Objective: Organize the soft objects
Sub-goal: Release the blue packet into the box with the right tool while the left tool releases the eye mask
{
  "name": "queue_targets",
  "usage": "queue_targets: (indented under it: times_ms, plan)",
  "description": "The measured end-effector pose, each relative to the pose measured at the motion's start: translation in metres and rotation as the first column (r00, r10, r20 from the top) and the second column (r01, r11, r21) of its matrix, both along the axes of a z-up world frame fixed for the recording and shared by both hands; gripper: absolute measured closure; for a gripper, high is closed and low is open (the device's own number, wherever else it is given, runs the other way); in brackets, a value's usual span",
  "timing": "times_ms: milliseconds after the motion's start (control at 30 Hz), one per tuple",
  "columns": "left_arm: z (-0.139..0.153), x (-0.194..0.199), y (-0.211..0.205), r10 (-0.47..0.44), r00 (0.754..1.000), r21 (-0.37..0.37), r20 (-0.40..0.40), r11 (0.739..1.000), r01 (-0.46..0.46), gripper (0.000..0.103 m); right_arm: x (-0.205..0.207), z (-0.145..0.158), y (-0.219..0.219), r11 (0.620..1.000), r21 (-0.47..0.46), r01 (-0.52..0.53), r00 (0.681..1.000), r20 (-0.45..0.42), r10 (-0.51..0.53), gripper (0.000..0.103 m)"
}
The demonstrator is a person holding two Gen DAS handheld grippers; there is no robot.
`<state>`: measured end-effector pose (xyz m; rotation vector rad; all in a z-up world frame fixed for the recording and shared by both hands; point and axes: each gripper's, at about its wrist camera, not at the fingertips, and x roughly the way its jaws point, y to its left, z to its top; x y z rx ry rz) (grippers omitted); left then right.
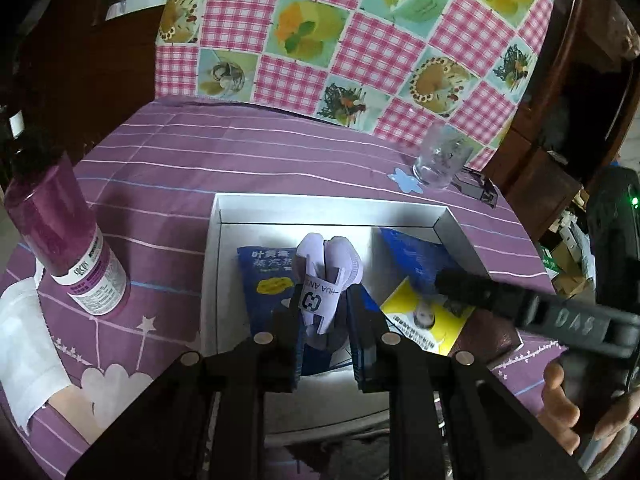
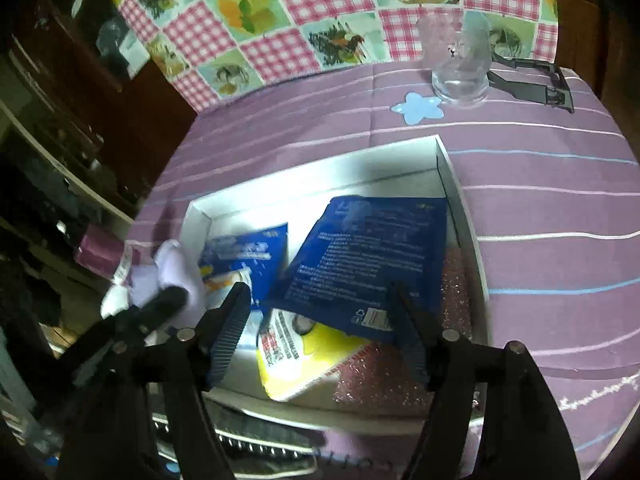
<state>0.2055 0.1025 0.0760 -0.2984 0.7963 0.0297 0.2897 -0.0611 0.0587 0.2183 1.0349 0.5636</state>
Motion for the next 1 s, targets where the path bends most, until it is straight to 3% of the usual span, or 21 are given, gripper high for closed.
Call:
queue_targets:
  times_ms: [100,133,167,233,433,1000]
  plan:
    - [0.002,-0.001,-0.002,-0.007,1.000,-0.010,0.013,1.000,0.007,0.076,0.000,0.004,-0.006,0.999,0.049,0.024,1.000,0.000,-0.024,0.020]
    - [0.002,-0.001,-0.002,-0.009,1.000,-0.013,0.017,1.000,0.009,0.067,-0.001,0.005,-0.007,0.999,0.043,0.031,0.999,0.005,-0.032,0.020]
    - [0.003,-0.002,-0.002,-0.006,1.000,-0.021,0.024,1.000,0.007,0.050,-0.003,0.008,-0.007,0.999,0.028,0.038,0.999,0.019,-0.038,0.020]
    - [0.005,-0.003,-0.001,-0.007,0.999,-0.035,0.037,0.999,0.008,0.039,-0.007,0.015,-0.008,0.999,0.005,0.046,0.997,0.055,-0.046,0.020]
    - [0.014,-0.006,0.000,0.007,0.998,-0.043,0.059,0.999,-0.005,0.028,-0.017,0.029,-0.012,0.999,-0.016,0.044,0.995,0.085,-0.042,0.020]
    - [0.034,-0.019,-0.021,-0.015,0.997,0.026,0.080,1.000,0.013,0.028,-0.062,0.042,-0.055,0.995,-0.061,0.084,0.990,0.116,-0.076,0.020]
